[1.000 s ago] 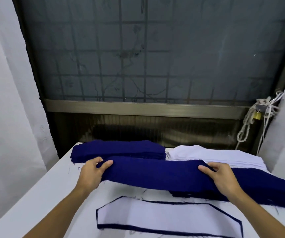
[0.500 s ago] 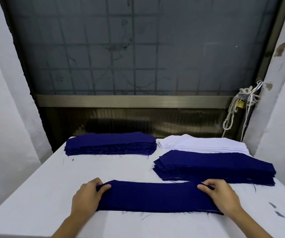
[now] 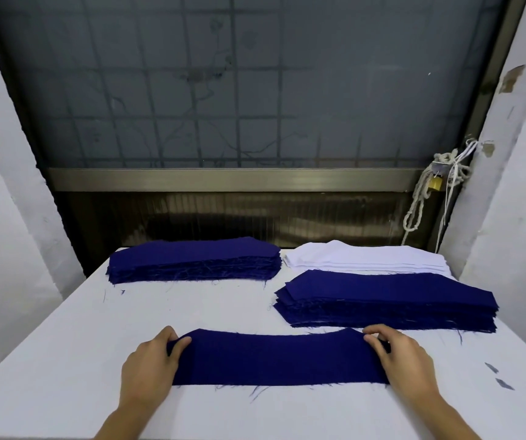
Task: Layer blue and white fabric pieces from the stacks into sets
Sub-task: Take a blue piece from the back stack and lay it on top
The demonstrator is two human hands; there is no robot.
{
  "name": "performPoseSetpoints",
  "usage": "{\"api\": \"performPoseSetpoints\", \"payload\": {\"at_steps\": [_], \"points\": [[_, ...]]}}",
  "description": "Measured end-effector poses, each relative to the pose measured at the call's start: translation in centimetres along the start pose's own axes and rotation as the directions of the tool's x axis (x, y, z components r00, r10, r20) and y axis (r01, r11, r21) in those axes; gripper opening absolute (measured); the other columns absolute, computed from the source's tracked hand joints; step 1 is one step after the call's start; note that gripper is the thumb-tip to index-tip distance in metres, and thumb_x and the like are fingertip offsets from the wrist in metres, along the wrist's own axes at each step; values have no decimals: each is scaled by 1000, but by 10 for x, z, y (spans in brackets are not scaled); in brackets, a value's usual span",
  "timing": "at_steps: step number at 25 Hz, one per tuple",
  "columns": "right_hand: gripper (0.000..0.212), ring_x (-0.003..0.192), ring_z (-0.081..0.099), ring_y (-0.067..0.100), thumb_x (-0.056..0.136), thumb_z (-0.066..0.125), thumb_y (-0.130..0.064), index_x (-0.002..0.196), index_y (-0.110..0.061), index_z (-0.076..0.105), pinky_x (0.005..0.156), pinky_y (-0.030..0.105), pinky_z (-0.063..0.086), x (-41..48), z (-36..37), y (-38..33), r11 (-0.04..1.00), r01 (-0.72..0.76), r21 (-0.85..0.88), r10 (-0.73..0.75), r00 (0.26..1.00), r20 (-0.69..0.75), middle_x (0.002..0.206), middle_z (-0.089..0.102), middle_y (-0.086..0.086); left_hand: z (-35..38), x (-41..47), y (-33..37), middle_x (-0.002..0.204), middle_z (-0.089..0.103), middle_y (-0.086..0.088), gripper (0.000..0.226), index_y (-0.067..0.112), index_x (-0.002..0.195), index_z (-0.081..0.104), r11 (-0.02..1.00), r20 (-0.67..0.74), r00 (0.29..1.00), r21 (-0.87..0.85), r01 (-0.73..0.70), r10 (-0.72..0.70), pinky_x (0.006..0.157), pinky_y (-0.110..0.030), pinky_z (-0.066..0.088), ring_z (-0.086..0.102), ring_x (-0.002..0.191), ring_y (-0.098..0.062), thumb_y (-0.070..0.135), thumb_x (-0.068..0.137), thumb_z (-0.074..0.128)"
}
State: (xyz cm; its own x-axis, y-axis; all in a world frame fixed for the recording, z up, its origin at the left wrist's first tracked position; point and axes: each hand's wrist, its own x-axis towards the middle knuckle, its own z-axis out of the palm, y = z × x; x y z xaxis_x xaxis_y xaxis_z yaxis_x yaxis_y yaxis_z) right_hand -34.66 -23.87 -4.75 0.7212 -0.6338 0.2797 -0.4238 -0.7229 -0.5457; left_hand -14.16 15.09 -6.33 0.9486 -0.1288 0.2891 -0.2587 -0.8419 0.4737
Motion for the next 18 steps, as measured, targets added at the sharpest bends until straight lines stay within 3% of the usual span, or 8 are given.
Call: {"api": "performPoseSetpoints", "payload": {"at_steps": [6, 9, 12, 15, 18], "points": [[22, 94, 49, 4, 98, 60, -40, 115, -31, 70, 59, 22, 46, 3, 11, 11, 980, 87, -181, -96, 994, -42, 97, 52, -20, 1, -4, 3, 65, 58, 16, 24, 35, 80, 45, 996, -23, 998, 63, -63, 65, 47, -26, 42, 55, 61, -4, 47, 97, 59], [37, 99, 49, 11, 94, 61, -53, 120, -27, 69, 73, 25, 47, 3, 14, 10, 959, 85, -271, -93, 996, -16, 105, 52, -13, 4, -6, 5, 82, 59, 10, 16, 25, 91, 58, 965, -127, 967, 169, -199, 222, 55, -31, 43, 55, 77, -18, 40, 92, 63], [48, 100, 51, 13, 91, 55, -65, 121, -29, 66, 85, 28, 46, 1, 15, 8, 933, 91, -348, -96, 995, 4, 107, 59, -12, 3, -7, 8, 80, 62, 3, 43, 18, 88, 62, 947, -101, 965, 241, -211, 240, 65, -38, 45, 57, 75, -25, 56, 87, 41], [46, 100, 54, 12, 92, 50, -68, 114, -30, 64, 86, 28, 43, 0, 12, 5, 933, 54, -356, -45, 998, 33, 104, 65, -14, 1, -8, 8, 69, 52, 8, 51, 21, 76, 55, 945, -45, 976, 266, -193, 212, 64, -37, 42, 49, 68, -21, 64, 87, 31], [23, 92, 50, 7, 95, 52, -51, 104, -32, 61, 81, 28, 39, -2, 6, -1, 959, 85, -270, -59, 993, 103, 93, 57, -19, -1, -6, 9, 74, 49, 8, 43, 21, 78, 61, 951, 14, 986, 262, -166, 168, 67, -36, 44, 49, 73, -18, 58, 96, 49]]}}
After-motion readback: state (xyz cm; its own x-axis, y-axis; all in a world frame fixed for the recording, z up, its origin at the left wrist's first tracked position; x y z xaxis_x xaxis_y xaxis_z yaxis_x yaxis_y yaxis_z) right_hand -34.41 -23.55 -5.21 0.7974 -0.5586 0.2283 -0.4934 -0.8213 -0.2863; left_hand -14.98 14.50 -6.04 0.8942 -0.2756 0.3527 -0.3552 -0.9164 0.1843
